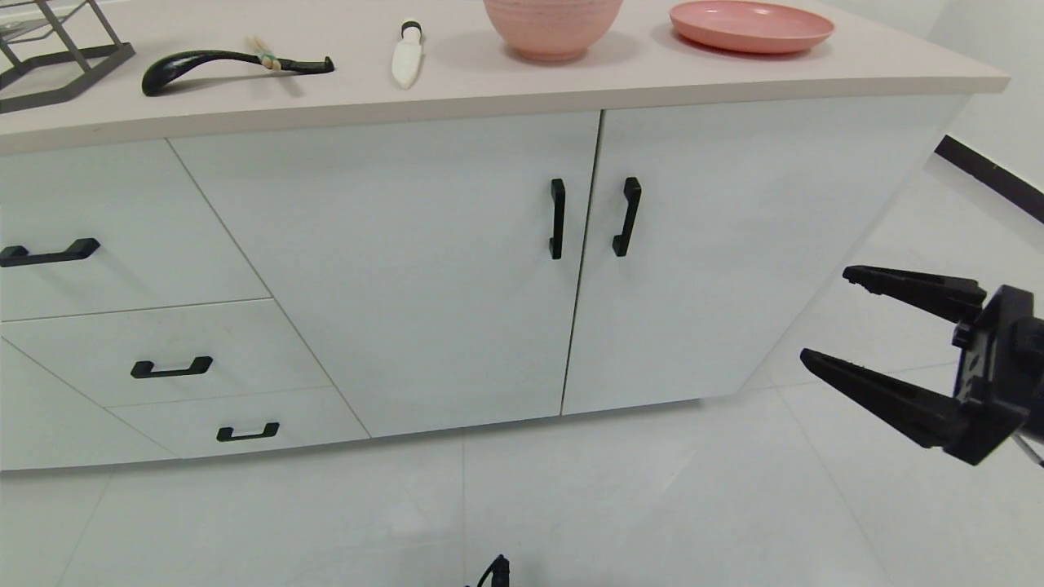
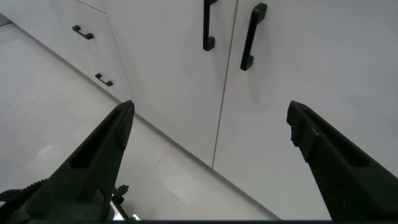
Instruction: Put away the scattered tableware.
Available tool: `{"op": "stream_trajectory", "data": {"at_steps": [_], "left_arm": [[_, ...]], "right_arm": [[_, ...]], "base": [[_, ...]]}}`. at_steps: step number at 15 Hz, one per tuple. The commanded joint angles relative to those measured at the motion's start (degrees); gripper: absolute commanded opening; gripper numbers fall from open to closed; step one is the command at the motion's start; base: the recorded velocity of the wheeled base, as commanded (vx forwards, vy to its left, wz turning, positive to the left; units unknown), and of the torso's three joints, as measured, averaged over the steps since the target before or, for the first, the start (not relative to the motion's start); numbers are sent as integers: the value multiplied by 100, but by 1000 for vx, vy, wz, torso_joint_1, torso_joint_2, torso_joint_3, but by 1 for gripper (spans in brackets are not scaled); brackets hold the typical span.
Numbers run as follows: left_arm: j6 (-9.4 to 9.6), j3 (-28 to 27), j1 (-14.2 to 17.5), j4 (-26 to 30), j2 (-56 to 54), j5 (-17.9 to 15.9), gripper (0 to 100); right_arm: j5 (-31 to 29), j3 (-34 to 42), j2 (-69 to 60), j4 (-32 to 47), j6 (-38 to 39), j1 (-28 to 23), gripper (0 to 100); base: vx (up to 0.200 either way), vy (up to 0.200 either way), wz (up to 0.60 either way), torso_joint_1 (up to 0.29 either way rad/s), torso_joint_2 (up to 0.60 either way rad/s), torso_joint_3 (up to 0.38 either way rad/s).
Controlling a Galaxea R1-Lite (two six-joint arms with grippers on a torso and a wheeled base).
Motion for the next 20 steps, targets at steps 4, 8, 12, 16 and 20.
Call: {"op": "stream_trajectory", "data": {"at_steps": [4, 8, 12, 16, 20], "left_arm": [[3, 0, 0, -10, 7, -8, 100], [399, -554, 0, -1486, 42, -228, 100], [-269, -1195, -167, -1557, 412, -1379, 100], [-2256, -1661, -167, -1557, 1080, -2100, 100], [-823, -2584, -88, -1565, 2890, -3313, 100]], "right_arm": [[-27, -559, 536, -149, -232, 137, 100], [-256, -401, 676, -448, -267, 488, 100], [-256, -383, 720, -474, -267, 488, 100], [-256, -242, 685, -430, -267, 321, 100], [-256, -330, 790, -422, -232, 234, 100]], "base": [[0, 0, 0, 0, 0, 0], [0, 0, 0, 0, 0, 0], [0, 0, 0, 0, 0, 0], [0, 0, 0, 0, 0, 0], [0, 0, 0, 0, 0, 0]]}}
